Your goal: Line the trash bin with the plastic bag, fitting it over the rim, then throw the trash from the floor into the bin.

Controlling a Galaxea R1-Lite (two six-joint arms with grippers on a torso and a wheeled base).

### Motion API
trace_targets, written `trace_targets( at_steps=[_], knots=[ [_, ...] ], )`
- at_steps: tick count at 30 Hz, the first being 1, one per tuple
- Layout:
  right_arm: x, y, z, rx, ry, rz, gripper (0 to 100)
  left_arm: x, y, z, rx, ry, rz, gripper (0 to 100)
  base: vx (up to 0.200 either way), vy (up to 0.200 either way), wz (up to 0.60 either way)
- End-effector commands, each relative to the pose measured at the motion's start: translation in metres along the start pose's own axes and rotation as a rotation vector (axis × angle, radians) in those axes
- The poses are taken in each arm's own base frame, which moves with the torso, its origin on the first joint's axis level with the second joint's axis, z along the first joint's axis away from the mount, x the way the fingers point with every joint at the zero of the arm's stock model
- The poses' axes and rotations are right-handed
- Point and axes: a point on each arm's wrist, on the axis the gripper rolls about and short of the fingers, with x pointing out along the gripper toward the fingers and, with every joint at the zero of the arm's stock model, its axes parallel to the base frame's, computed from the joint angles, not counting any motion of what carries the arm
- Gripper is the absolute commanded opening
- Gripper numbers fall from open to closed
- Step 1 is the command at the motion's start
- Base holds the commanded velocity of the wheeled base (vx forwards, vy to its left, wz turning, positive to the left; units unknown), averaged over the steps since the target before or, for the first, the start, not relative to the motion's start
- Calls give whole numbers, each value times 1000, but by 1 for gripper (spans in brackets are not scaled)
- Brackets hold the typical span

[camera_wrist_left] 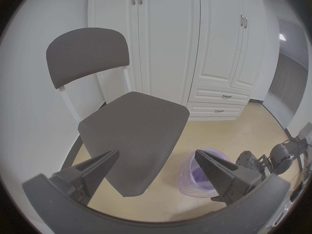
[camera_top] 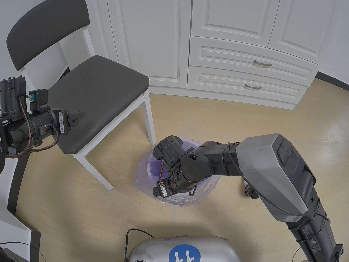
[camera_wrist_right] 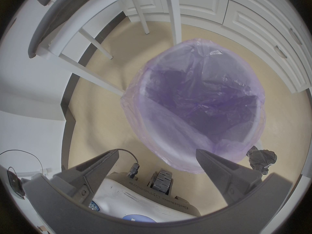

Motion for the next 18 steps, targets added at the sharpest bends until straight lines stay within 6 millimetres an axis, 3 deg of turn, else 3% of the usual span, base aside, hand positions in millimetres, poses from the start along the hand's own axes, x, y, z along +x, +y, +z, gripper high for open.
trace_targets(
  at_steps=[1, 7, 12, 18],
  knots=[
    [6, 1, -4, -3, 22, -4, 100, 1, 0, -1, 0, 2, 0, 100, 0, 0, 0],
    [2, 8, -6, -14, 25, 3, 100, 1, 0, -1, 1, 4, 0, 100, 0, 0, 0],
    [2, 28, -17, -56, 64, 14, 100, 1, 0, -1, 1, 4, 0, 100, 0, 0, 0],
    [18, 41, -33, -90, 106, 6, 100, 1, 0, -1, 1, 6, 0, 100, 0, 0, 0]
  ],
)
